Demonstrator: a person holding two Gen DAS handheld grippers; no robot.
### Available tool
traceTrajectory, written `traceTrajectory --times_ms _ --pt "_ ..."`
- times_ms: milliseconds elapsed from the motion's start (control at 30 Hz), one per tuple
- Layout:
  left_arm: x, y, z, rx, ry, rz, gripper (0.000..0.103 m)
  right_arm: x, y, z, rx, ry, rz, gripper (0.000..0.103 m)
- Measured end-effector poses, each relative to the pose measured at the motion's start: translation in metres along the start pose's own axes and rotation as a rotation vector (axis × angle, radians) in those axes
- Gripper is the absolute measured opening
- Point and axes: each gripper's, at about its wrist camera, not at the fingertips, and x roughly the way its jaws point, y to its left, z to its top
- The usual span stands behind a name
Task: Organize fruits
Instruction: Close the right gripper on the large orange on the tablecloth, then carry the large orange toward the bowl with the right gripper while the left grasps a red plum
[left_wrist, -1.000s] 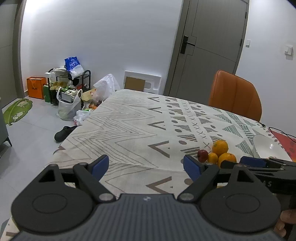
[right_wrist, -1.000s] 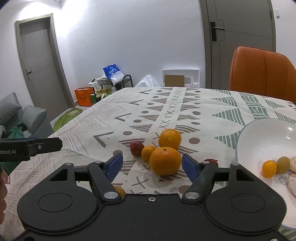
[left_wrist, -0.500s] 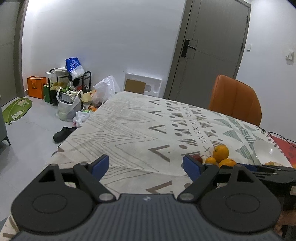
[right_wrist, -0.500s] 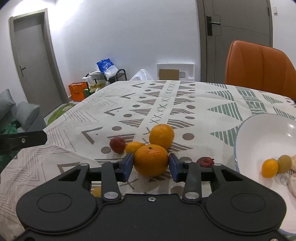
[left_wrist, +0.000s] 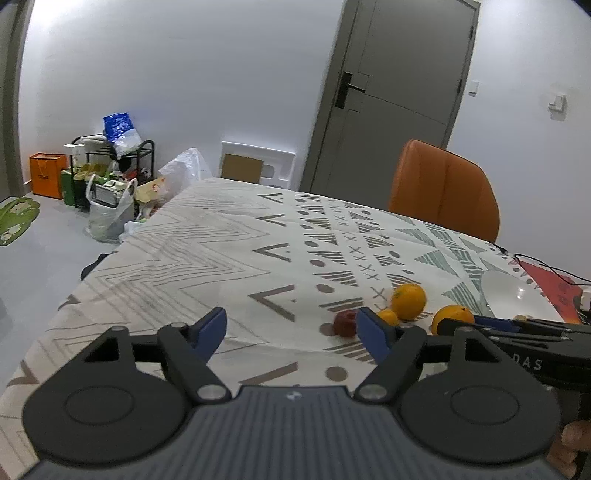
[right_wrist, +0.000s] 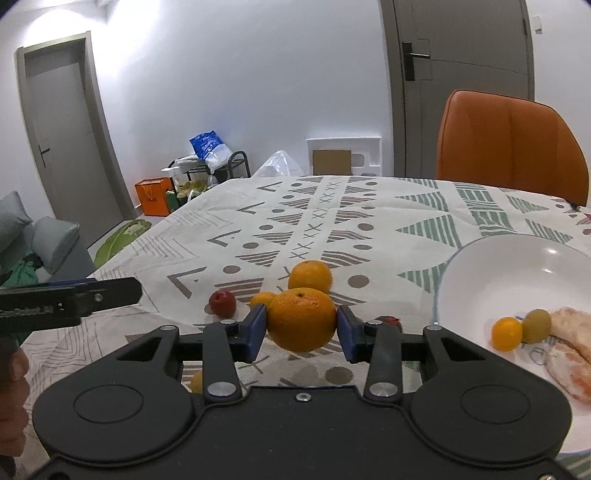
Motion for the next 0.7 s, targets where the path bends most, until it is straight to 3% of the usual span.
traceTrajectory --times_ms 700 --pt "0.043 -0.033 0.001 0.055 0.052 -0.077 0.055 -0.044 -0.039 -0.007 0.093 -0.064 -0.12 0.039"
